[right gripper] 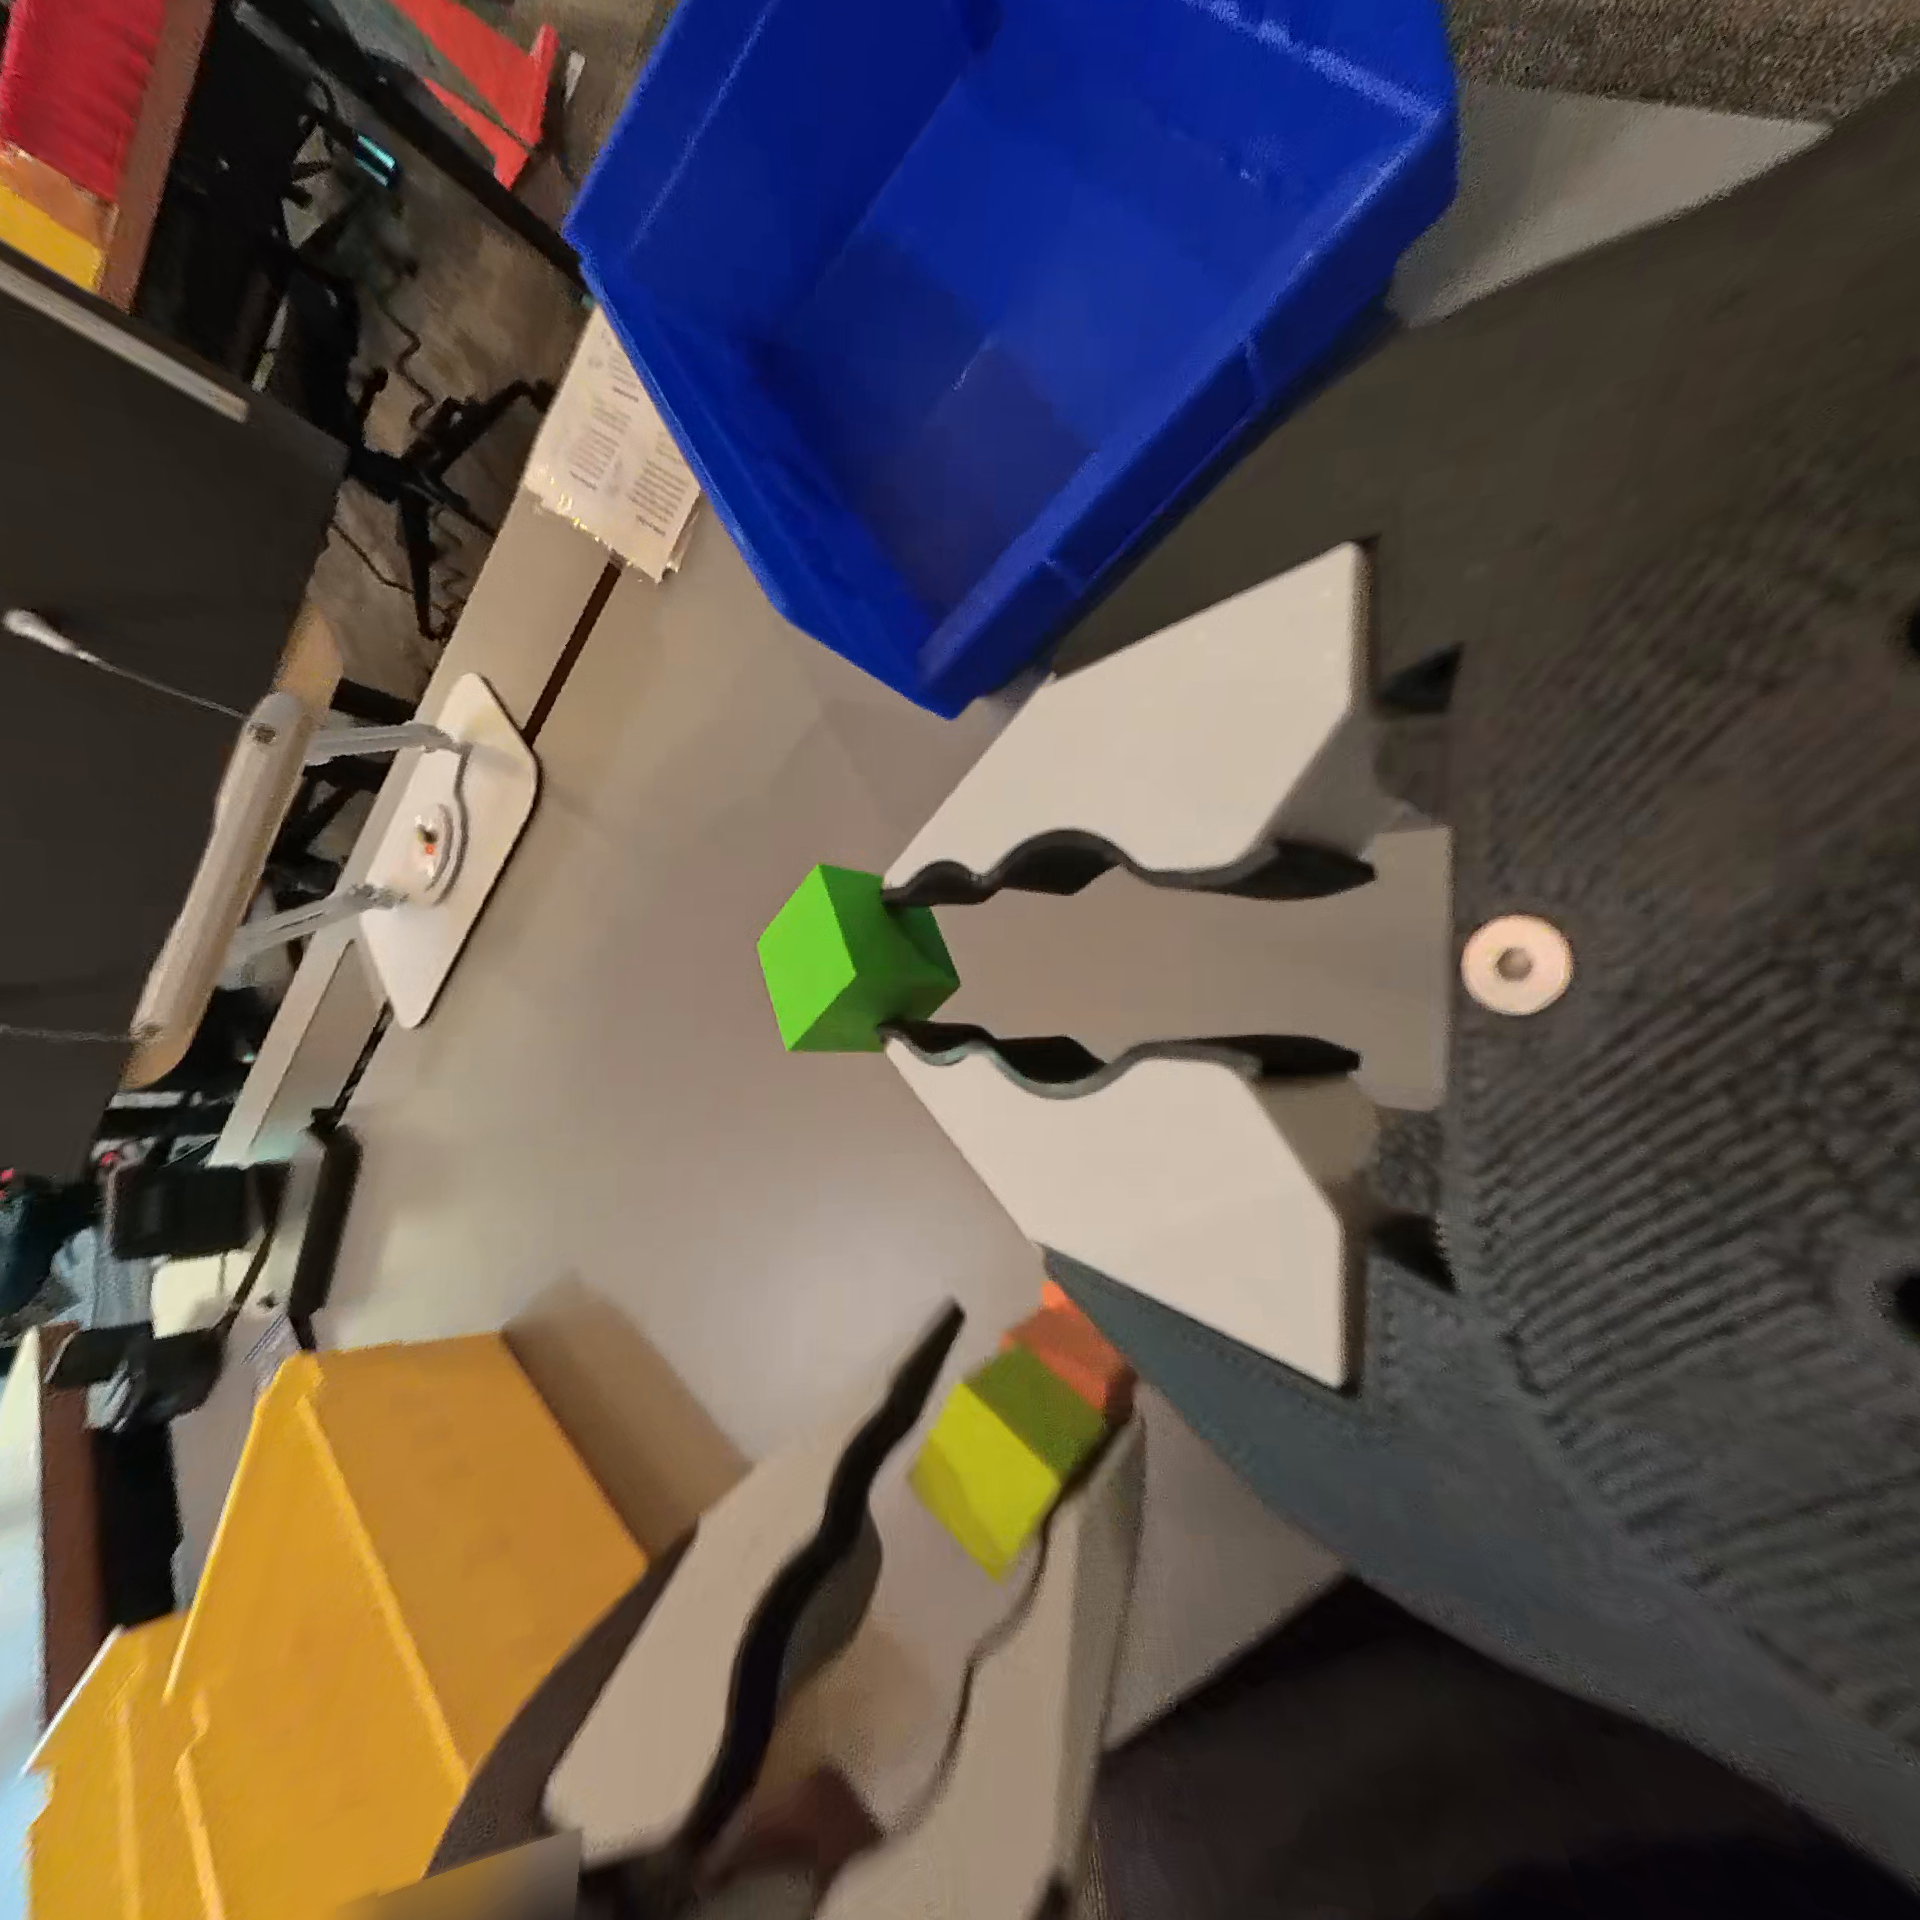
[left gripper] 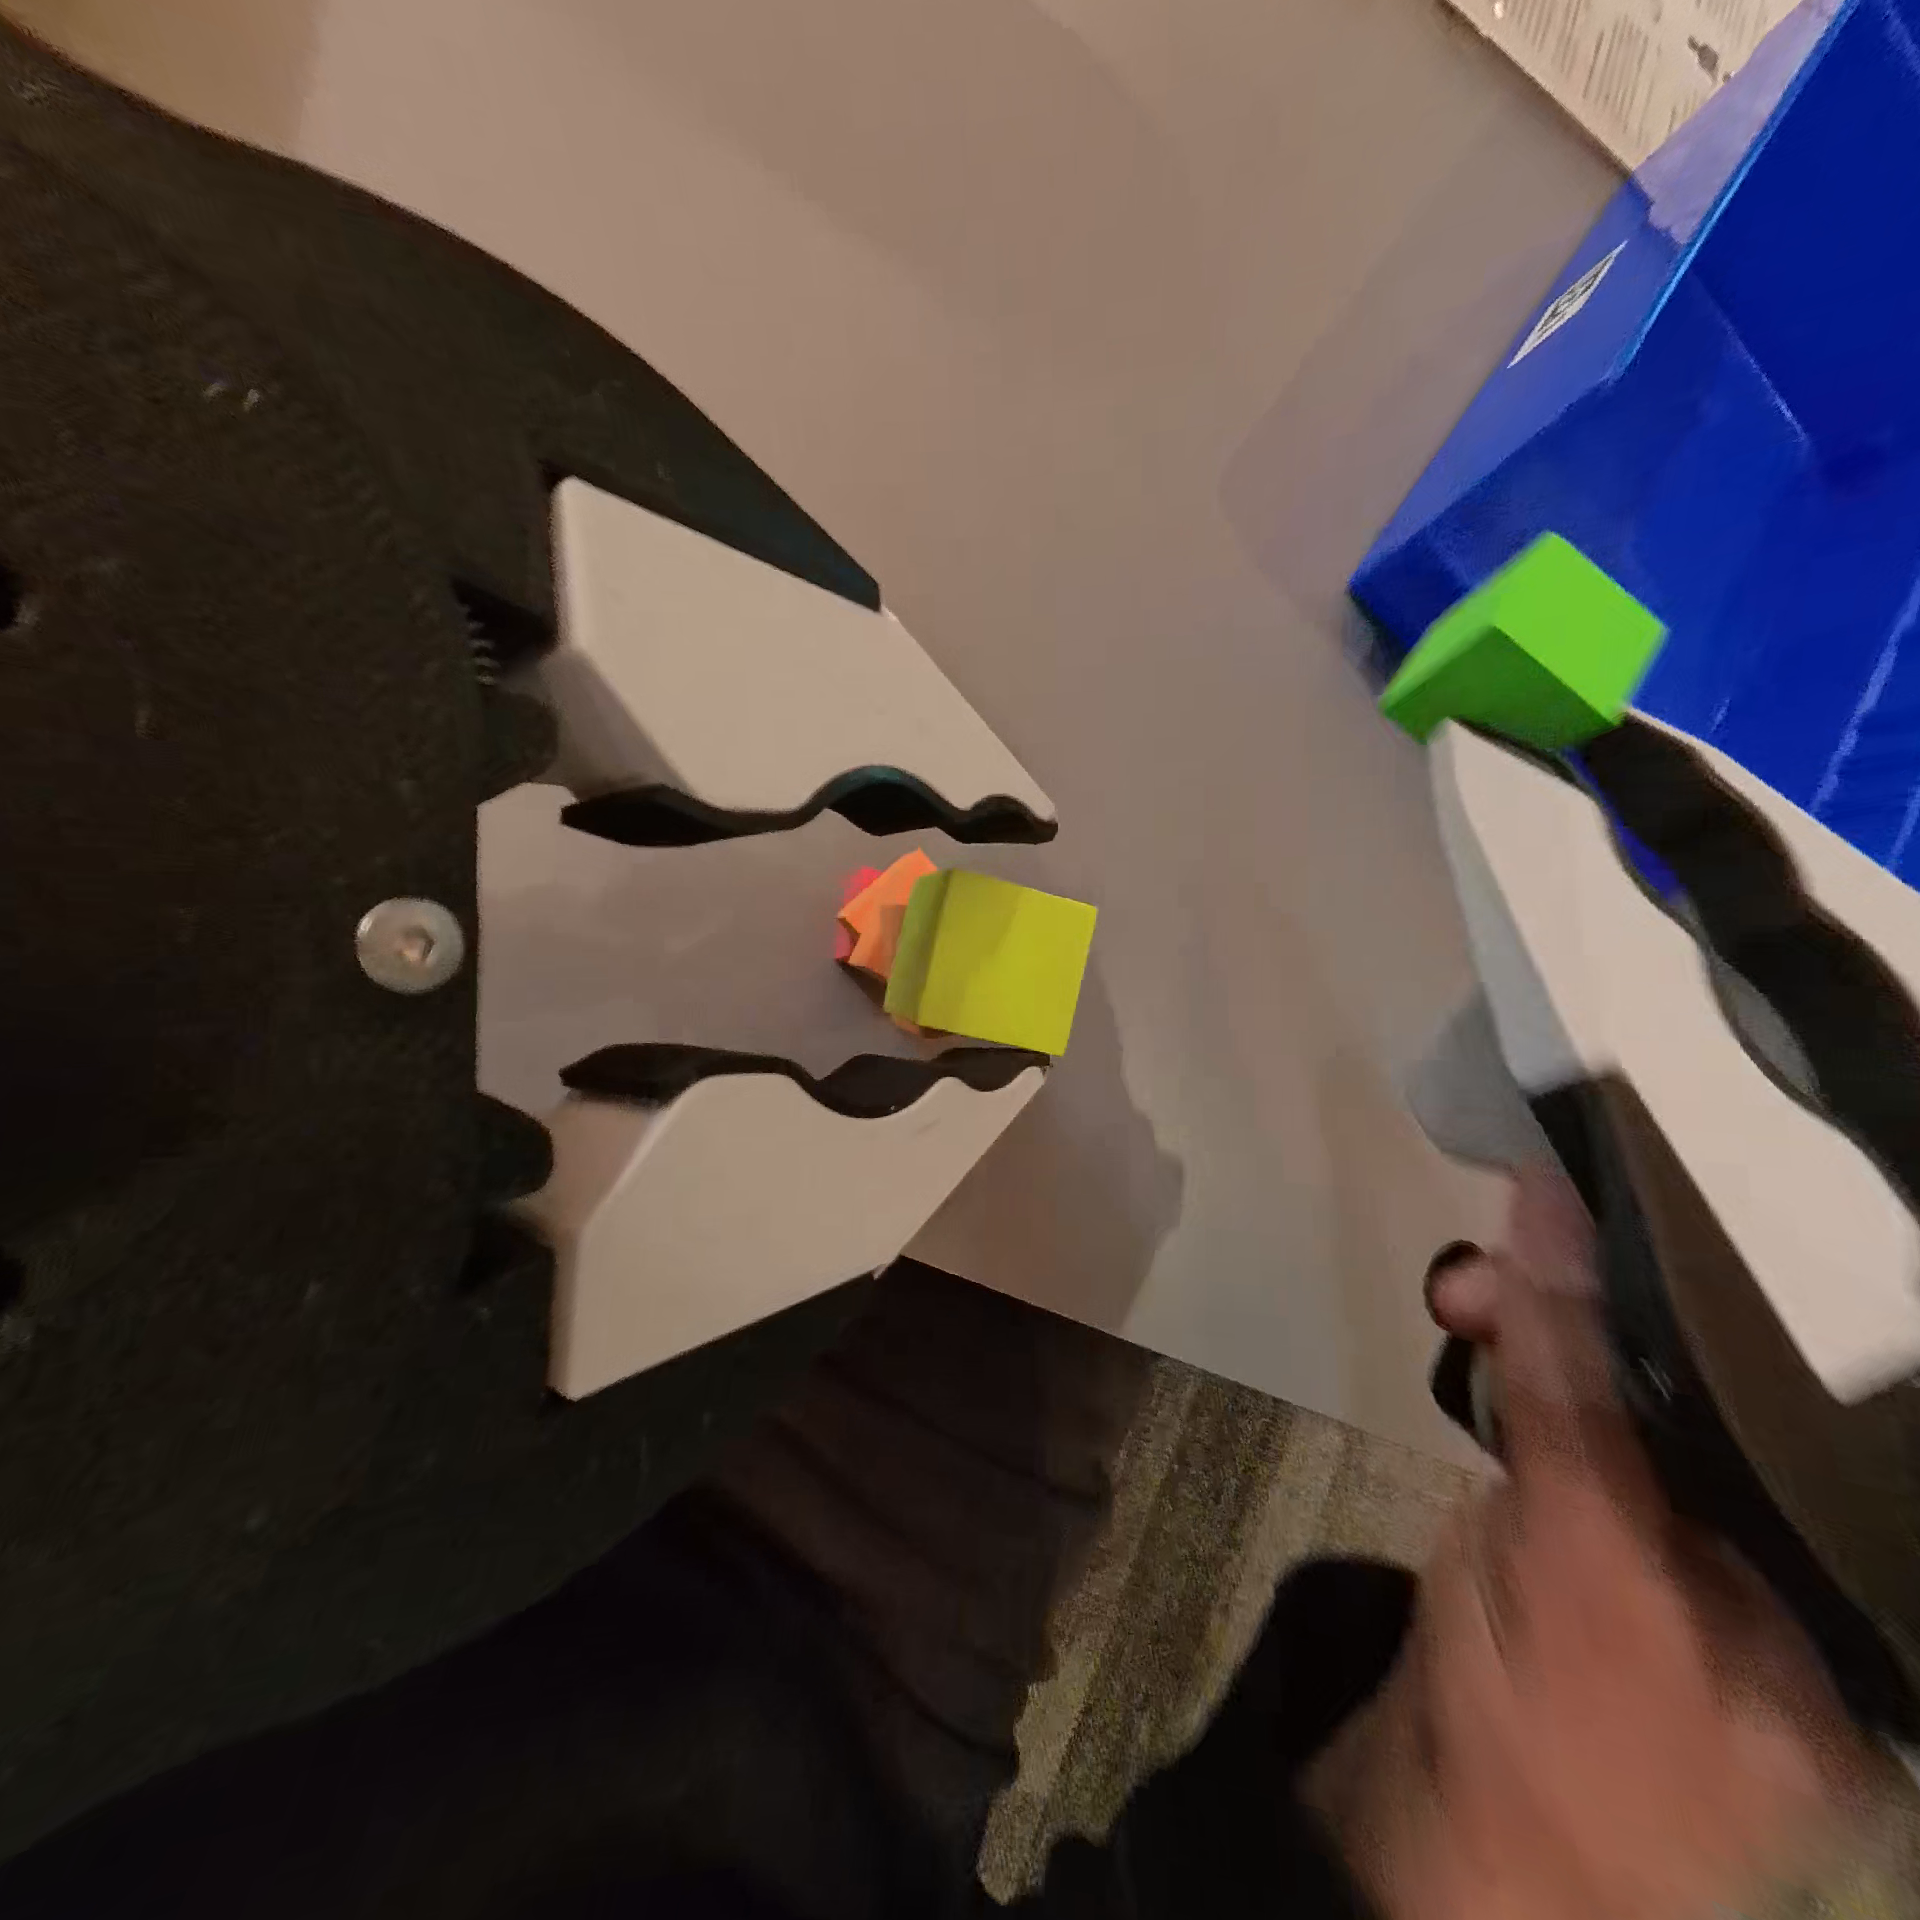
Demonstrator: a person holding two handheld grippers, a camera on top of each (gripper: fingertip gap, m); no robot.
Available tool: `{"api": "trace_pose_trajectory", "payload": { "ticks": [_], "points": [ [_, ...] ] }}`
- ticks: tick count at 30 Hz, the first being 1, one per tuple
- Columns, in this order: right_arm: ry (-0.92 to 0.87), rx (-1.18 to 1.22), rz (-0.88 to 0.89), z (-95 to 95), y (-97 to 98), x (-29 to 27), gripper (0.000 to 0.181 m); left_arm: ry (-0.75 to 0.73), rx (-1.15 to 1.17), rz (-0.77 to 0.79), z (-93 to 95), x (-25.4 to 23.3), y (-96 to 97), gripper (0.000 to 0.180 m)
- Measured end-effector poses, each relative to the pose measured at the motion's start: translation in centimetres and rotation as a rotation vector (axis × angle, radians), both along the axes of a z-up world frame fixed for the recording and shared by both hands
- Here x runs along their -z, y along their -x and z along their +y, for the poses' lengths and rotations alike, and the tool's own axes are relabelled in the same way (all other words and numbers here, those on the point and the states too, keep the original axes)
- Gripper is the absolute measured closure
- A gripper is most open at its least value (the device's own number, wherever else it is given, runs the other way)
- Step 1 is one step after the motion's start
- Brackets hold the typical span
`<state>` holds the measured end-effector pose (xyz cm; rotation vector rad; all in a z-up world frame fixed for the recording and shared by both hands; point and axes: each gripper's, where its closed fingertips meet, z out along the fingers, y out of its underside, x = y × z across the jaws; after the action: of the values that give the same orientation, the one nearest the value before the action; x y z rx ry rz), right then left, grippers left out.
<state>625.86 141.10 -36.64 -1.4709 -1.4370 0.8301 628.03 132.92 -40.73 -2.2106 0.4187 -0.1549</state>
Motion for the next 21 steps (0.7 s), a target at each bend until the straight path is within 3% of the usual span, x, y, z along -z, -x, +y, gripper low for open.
{"api": "trace_pose_trajectory", "payload": {
  "ticks": [6,11,21],
  "points": [
    [0.082,-0.143,0.060,-4.2,-2.5,-3.4,0.160,-0.060,-0.029,-0.015,-0.3,-1.0,0.3,0.126],
    [0.169,-0.320,0.016,-7.5,-2.1,-3.2,0.161,-0.087,-0.059,-0.067,-1.5,-1.8,0.8,0.123],
    [0.174,-0.365,-0.019,-8.9,-1.4,-0.9,0.160,-0.062,-0.110,-0.107,-3.1,-0.2,1.4,0.122]
  ]
}}
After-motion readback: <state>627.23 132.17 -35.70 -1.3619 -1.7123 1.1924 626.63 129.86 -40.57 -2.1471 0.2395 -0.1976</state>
